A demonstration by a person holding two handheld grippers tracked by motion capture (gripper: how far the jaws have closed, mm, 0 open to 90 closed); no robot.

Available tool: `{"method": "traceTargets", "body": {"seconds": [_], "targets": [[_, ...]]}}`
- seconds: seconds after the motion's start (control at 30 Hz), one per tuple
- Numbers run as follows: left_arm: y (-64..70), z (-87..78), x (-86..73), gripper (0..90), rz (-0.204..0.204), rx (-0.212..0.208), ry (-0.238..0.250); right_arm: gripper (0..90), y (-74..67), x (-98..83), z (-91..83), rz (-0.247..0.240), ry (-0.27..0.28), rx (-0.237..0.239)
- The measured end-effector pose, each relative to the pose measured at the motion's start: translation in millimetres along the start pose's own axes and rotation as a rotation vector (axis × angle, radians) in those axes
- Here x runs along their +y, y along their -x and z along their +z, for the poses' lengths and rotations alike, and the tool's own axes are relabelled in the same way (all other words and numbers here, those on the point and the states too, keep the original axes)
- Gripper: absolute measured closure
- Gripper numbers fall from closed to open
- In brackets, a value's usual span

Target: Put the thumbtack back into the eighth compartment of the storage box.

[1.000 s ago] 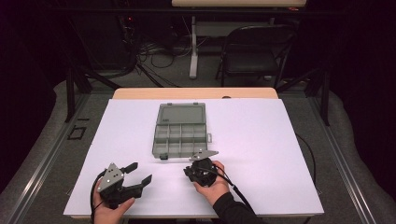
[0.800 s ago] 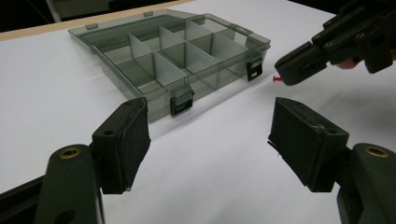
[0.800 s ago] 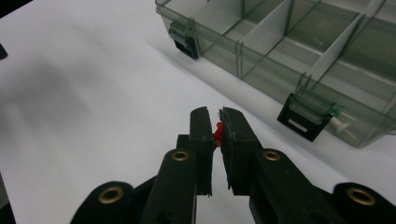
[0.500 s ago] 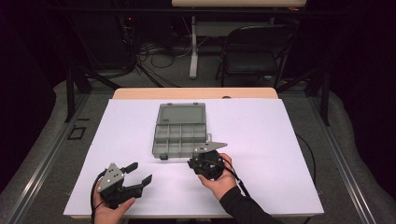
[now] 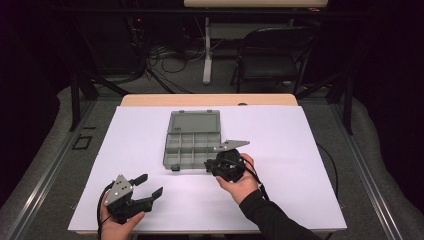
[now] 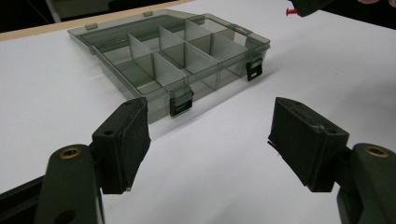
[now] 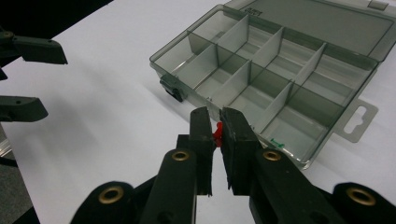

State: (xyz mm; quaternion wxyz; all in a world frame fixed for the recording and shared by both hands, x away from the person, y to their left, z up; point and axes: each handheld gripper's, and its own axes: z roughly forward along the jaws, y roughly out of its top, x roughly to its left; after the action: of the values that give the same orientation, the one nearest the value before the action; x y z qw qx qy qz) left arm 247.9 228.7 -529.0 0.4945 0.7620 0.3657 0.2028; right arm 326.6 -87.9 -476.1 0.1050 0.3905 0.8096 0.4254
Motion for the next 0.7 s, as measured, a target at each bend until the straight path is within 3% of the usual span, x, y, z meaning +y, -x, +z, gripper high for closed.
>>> {"method": "traceTargets", "body": {"seconds": [0.7], "targets": [[0.0,0.7,-0.1,28.1,-0.001,-0.005,0.002,83.0,15.8,24.6,-10.3,0.015,0.002,-0.047]]}}
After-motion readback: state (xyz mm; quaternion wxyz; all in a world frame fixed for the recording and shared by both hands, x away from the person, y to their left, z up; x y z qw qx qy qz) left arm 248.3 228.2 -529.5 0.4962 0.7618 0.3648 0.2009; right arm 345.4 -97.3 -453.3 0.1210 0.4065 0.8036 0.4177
